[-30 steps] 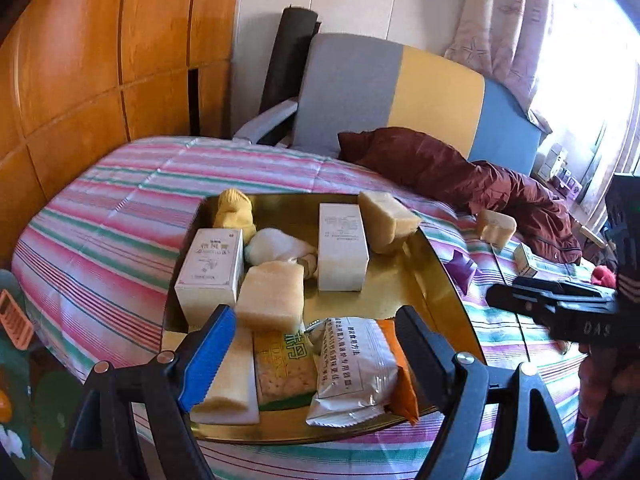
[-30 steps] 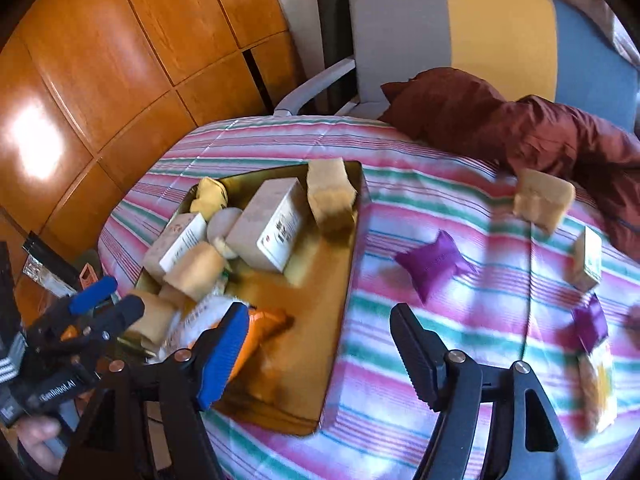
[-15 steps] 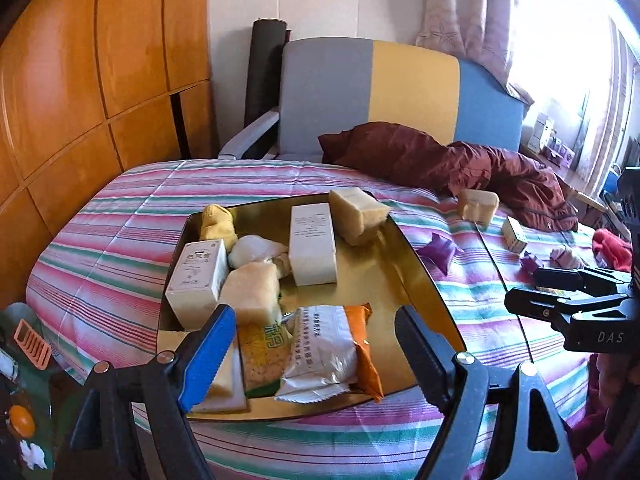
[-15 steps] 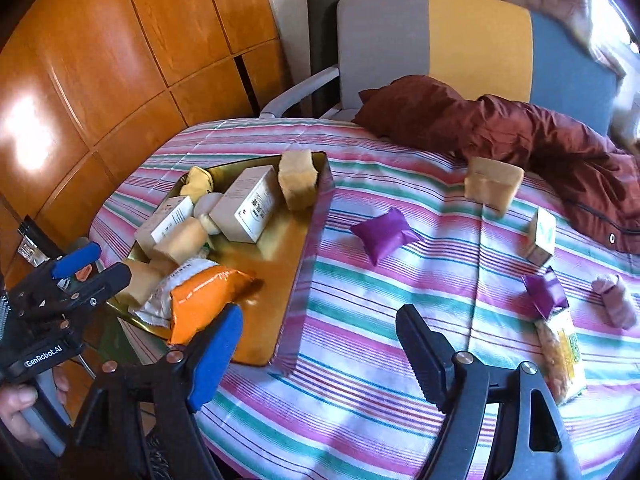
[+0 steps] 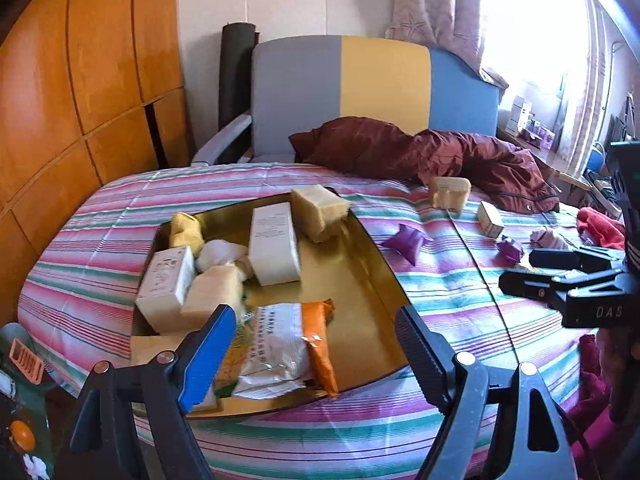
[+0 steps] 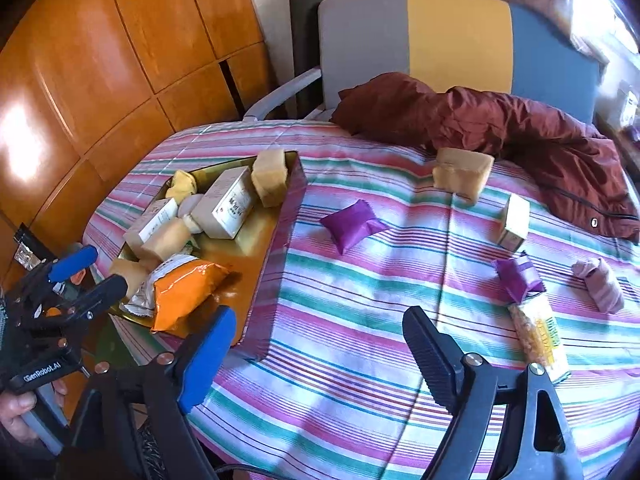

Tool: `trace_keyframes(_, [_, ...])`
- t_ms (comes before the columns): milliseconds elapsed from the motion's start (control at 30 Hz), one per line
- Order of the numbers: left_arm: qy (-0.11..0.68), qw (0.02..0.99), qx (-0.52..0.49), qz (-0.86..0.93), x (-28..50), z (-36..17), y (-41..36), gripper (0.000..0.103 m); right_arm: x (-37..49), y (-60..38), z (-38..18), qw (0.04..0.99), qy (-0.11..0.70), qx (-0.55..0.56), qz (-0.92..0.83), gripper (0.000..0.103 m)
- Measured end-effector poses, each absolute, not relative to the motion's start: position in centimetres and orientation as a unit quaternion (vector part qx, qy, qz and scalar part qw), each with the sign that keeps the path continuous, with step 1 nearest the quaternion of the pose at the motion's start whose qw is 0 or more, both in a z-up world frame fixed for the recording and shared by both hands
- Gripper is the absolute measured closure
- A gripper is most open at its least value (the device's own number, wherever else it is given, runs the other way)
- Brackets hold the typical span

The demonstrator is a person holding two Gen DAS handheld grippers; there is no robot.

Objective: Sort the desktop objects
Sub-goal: 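Withdraw both grippers from the tray toward the pile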

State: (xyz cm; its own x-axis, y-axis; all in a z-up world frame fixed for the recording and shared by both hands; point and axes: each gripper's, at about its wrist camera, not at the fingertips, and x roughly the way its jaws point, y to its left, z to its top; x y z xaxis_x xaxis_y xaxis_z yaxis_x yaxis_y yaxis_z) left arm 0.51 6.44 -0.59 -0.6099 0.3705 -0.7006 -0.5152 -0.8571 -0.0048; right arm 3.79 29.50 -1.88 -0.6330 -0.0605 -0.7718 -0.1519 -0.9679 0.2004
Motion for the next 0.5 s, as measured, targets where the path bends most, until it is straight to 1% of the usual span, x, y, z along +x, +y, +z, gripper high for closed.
trace_keyframes(267, [0.121,0.275,-0.37,0.879,1.5,-1.2,8.5,0.02,4.8,33.0,-1.9,0.052,0.135,-0.44,0.886,0.017])
trace_keyframes(500, [0.114,0.317,-0.39,0.857,2.3,-2.3,9.7,0.02,7.0,38.7,-1.3,0.112,0.139,-0.444,0.878,0.017])
